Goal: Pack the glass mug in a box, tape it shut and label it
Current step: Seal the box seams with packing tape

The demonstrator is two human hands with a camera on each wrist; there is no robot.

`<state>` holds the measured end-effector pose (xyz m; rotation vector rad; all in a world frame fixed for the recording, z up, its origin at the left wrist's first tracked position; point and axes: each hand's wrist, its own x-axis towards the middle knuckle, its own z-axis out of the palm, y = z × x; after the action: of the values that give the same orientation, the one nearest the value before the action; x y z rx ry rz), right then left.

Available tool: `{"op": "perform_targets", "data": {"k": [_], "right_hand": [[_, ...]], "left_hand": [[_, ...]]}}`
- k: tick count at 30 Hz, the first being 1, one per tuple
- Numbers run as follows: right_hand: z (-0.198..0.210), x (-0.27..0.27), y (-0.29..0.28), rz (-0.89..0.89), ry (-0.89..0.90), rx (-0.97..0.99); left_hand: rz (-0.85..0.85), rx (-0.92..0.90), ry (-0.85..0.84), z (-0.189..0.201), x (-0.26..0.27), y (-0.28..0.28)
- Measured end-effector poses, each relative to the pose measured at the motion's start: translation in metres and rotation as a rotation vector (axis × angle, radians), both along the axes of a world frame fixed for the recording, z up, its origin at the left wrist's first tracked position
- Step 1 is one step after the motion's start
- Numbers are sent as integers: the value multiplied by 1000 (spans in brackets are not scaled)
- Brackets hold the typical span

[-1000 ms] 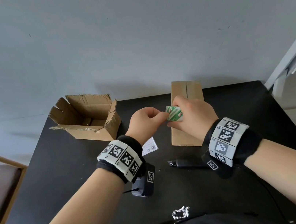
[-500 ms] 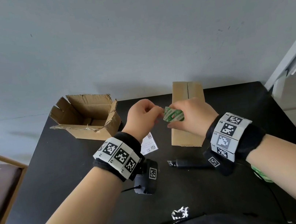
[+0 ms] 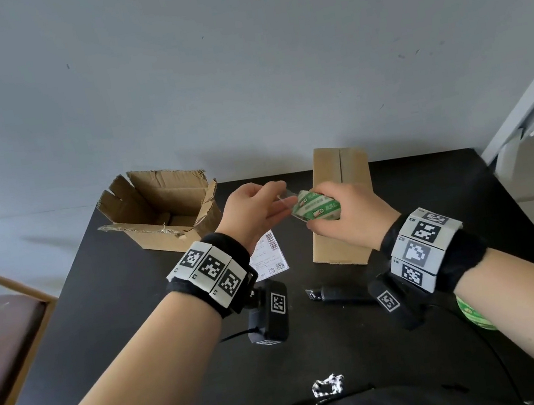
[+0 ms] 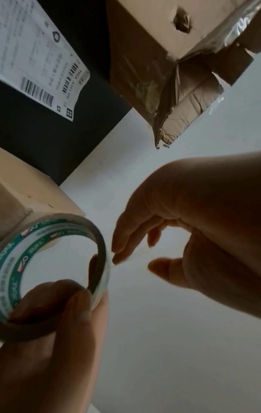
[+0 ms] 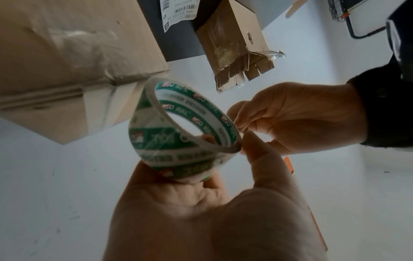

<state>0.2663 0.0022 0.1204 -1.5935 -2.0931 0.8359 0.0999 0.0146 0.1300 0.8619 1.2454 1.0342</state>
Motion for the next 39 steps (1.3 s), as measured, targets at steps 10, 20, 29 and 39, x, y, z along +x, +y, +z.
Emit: {"op": "perform_targets", "data": {"k": [10,20,29,39], "right_hand": [[0,-13,-5,59,-241,48],[7,-31,7,68,-234,-129],[-11,-33,-10,21,96,-146],[-16,-55,-10,101,-308,-72]], "left_hand": [[69,48,-15,-1,-6,-5],[137,41,-83,3,-21,-4],[155,18,68,2,-39,0],[171,24,-27,2,-38,0]]}}
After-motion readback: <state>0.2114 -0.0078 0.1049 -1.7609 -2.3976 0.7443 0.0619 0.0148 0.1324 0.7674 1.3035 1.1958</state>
